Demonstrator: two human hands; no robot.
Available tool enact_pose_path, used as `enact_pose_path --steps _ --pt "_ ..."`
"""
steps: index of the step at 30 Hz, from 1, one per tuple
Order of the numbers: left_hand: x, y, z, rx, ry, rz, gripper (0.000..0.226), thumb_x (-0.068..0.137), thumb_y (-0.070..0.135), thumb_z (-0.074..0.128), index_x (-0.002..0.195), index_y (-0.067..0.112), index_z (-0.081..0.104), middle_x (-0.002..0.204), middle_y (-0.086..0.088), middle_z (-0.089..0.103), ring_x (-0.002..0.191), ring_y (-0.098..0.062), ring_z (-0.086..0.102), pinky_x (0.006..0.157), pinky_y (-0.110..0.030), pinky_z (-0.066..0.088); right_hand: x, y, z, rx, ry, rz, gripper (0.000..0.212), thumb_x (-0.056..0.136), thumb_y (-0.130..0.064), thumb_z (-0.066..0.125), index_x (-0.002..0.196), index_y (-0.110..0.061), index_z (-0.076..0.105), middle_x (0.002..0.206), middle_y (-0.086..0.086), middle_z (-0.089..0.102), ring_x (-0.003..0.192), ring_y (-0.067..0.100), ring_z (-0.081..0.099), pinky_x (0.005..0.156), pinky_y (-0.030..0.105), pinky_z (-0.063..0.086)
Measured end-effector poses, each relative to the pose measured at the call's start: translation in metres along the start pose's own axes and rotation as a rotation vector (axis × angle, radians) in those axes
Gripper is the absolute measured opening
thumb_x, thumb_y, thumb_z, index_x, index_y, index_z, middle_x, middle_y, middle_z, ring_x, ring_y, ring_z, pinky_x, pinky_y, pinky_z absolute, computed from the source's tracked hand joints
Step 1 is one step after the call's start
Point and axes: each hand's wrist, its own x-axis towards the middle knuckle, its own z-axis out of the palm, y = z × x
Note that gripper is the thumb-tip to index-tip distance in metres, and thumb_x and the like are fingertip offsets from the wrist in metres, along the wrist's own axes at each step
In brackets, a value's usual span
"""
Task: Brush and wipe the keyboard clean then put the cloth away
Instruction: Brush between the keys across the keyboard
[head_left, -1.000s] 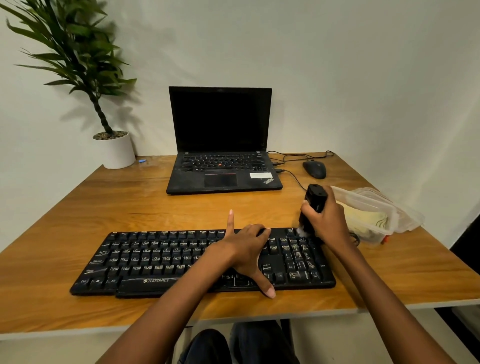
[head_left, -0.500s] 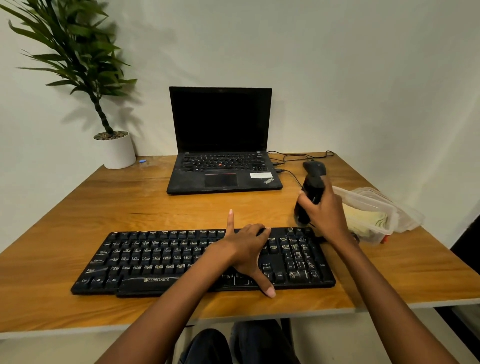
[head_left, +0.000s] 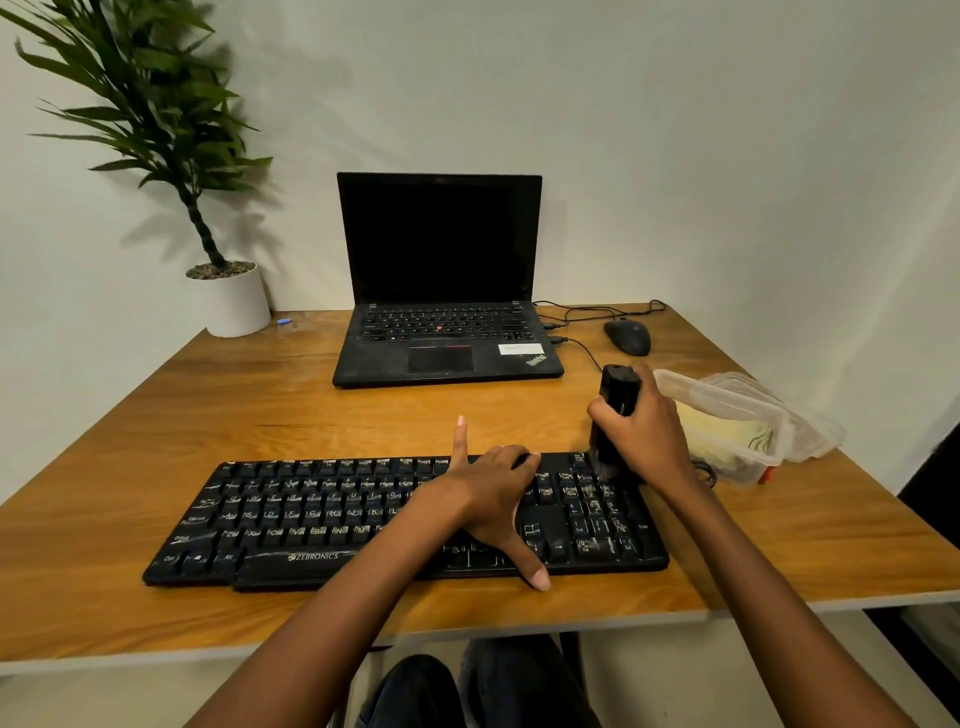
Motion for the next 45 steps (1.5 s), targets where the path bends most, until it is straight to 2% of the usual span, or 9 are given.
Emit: enact_pose_path --steps 11,17,22,26,31,35,38,40,45 --pt "0.0 -0.001 0.0 0.001 0.001 0.004 0.125 0.067 0.07 0.065 0.15 0.014 -0.01 0.159 -0.005 -0.005 0.146 -0.02 -0.01 0.092 -0.061 -0.035 -0.002 -0.004 0.0 -0.057 0.078 -0.004 0.034 0.083 -0.029 0.061 0.107 -0.015 0.042 0.074 0.001 0.056 0.069 0.025 0.056 0.061 0.031 0.041" --pt "-0.001 -0.001 0.001 -0.004 0.0 0.008 0.125 0.067 0.07 0.065 0.15 0.014 -0.01 0.159 -0.004 -0.006 0.145 -0.019 -0.011 0.092 -0.06 -0.036 0.0 0.001 -0.004 -0.006 -0.008 0.018 0.033 0.079 -0.029 0.062 0.103 -0.018 0.042 0.079 0.004 0.059 0.074 0.027 0.06 0.065 0.041 0.052" --pt "0.0 -0.001 0.001 -0.006 -0.003 0.005 0.125 0.067 0.07 0.065 0.15 0.015 -0.011 0.159 -0.005 -0.007 0.145 -0.02 -0.012 0.093 -0.061 -0.035 0.006 -0.007 0.001 0.156 -0.069 -0.066 0.034 0.086 -0.026 0.063 0.112 -0.018 0.043 0.081 -0.01 0.055 0.078 0.015 0.057 0.068 0.029 0.047" --pt "0.0 -0.001 0.001 -0.005 -0.001 0.007 0.125 0.067 0.07 0.065 0.15 0.014 -0.01 0.159 -0.005 -0.007 0.145 -0.02 -0.011 0.091 -0.06 -0.036 0.003 0.001 -0.001 0.087 -0.129 -0.053 0.036 0.084 -0.021 0.065 0.113 -0.012 0.046 0.084 0.0 0.057 0.081 0.025 0.06 0.069 0.036 0.048" --pt "0.0 -0.001 0.001 0.001 0.003 0.005 0.125 0.067 0.07 0.065 0.15 0.014 -0.01 0.159 -0.005 -0.007 0.145 -0.02 -0.012 0.089 -0.059 -0.037 0.002 -0.007 -0.004 0.204 -0.109 -0.15 0.032 0.084 -0.021 0.066 0.108 -0.018 0.045 0.082 -0.008 0.056 0.075 0.005 0.055 0.066 0.019 0.045" --pt "0.0 -0.001 0.001 -0.008 0.003 0.006 0.125 0.067 0.069 0.065 0.15 0.014 -0.01 0.159 -0.004 -0.006 0.145 -0.02 -0.012 0.089 -0.058 -0.037 0.003 -0.005 -0.002 0.042 -0.166 -0.15 0.042 0.084 -0.022 0.066 0.119 -0.011 0.045 0.087 0.002 0.058 0.08 0.021 0.058 0.07 0.035 0.05" --pt "0.0 -0.002 0.001 -0.01 0.005 0.006 0.125 0.067 0.07 0.065 0.15 0.015 -0.01 0.159 -0.004 -0.007 0.145 -0.019 -0.012 0.087 -0.057 -0.038 0.005 -0.01 -0.001 0.082 -0.108 -0.214 0.039 0.083 -0.022 0.067 0.114 -0.014 0.045 0.081 -0.003 0.056 0.072 0.013 0.055 0.064 0.019 0.046" --pt "0.0 -0.002 0.002 -0.02 -0.001 0.001 0.125 0.067 0.07 0.066 0.15 0.016 -0.011 0.159 -0.004 -0.007 0.145 -0.019 -0.013 0.088 -0.058 -0.038 0.003 -0.007 0.0 0.187 -0.211 -0.212 0.032 0.083 -0.02 0.068 0.104 -0.019 0.044 0.081 -0.008 0.055 0.074 0.007 0.054 0.061 0.01 0.042" --pt "-0.001 -0.002 0.001 -0.015 -0.006 0.0 0.125 0.067 0.07 0.065 0.15 0.016 -0.011 0.159 -0.005 -0.008 0.145 -0.019 -0.013 0.092 -0.06 -0.036 0.01 -0.002 -0.015 0.106 -0.331 -0.193 0.033 0.082 -0.02 0.069 0.106 -0.022 0.046 0.085 -0.008 0.056 0.08 0.012 0.056 0.067 0.022 0.044"
